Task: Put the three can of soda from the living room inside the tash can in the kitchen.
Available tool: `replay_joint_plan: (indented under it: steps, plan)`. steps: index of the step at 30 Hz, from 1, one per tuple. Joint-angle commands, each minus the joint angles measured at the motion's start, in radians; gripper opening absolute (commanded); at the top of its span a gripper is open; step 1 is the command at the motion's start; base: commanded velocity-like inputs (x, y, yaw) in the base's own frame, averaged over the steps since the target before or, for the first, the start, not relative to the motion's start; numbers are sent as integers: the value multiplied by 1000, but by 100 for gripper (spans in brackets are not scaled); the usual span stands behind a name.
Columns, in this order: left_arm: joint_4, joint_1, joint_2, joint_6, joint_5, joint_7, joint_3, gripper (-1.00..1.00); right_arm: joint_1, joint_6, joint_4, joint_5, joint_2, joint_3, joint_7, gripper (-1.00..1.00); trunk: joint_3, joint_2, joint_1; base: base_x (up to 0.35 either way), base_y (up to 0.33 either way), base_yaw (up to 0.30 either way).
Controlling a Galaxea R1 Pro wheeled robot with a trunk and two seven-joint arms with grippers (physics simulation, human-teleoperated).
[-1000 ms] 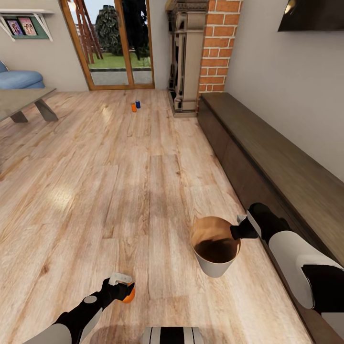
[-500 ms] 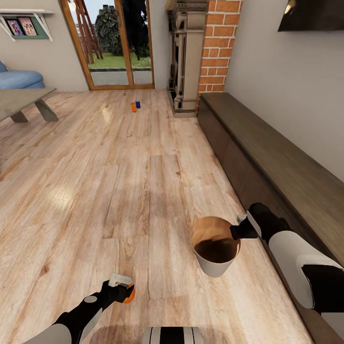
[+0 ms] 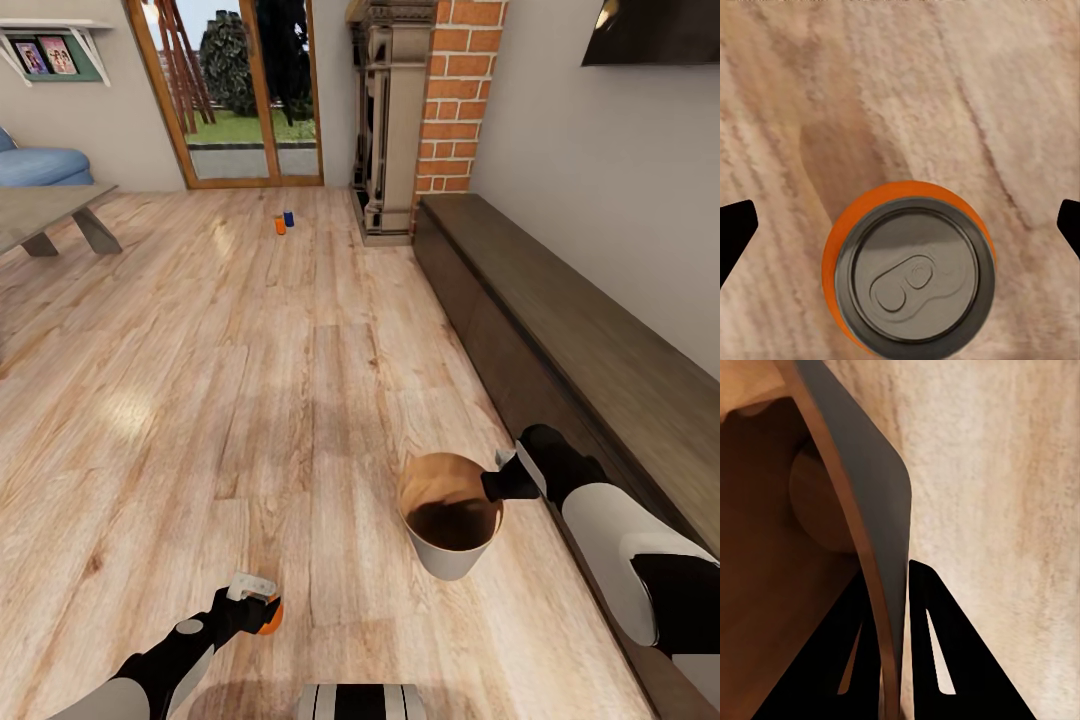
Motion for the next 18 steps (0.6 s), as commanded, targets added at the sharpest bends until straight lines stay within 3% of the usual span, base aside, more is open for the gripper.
replay_joint_plan:
  steps: [1,11,18]
  plan:
    - [0,0,0,0,0,0,0,100,0,2,0,-21,0,-3,7,-100,0,0,0,0,0,0]
    - [0,0,0,-1,-1,0,0,100,0,2,0,-21,-1,-4,7,-100,-48,-2,4,0,0,0]
    - [0,0,0,-6,-1,0,0,100,0,2,0,-21,-1,-4,7,-100,-58,-2,4,0,0,0]
